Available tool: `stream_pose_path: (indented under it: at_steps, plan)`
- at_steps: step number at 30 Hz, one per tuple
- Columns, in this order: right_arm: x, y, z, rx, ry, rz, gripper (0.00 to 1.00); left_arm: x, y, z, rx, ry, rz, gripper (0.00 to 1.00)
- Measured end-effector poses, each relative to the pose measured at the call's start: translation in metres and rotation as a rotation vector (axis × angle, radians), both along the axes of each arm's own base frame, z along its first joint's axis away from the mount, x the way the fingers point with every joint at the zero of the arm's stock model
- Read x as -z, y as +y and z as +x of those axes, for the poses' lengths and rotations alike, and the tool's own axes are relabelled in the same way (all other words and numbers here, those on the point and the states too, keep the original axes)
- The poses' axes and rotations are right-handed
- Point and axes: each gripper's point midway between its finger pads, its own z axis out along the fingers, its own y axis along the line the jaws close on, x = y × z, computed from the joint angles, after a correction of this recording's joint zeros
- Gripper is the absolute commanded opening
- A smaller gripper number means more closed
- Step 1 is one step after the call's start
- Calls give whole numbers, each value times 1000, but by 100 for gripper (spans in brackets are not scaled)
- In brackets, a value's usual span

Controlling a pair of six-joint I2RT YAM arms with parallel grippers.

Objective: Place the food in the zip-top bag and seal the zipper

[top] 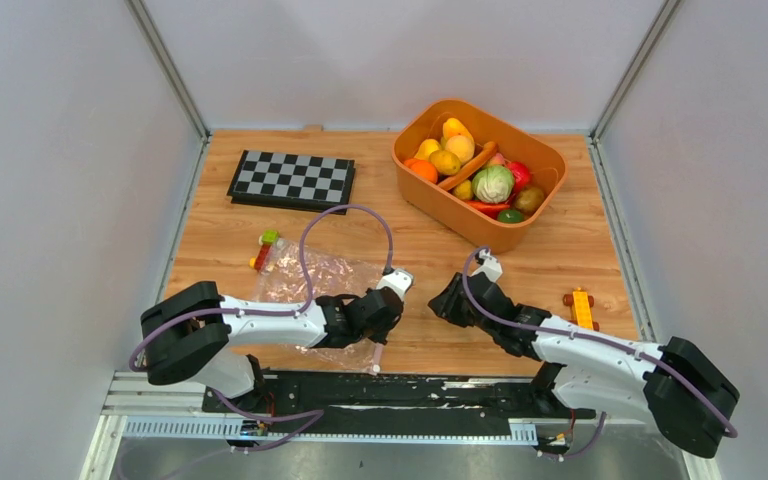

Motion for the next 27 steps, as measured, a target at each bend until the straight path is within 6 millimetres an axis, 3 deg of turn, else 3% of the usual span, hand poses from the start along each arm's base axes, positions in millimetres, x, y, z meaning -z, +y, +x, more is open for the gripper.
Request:
stream_pose_path:
  at_steps: [8, 17, 22, 27]
  plan:
    - [10, 8, -4, -42, 32, -3, 30, 0, 3, 1, -7, -8, 11, 0]
    - [7, 32, -6, -139, 25, 63, 37, -7, 8, 8, -34, -45, 13, 0]
    - [14, 44, -7, -181, 48, 74, 48, -15, 10, 9, -42, -60, 1, 0]
    - [17, 62, -7, -222, 65, 130, 47, -27, 12, 11, -53, -82, -25, 0]
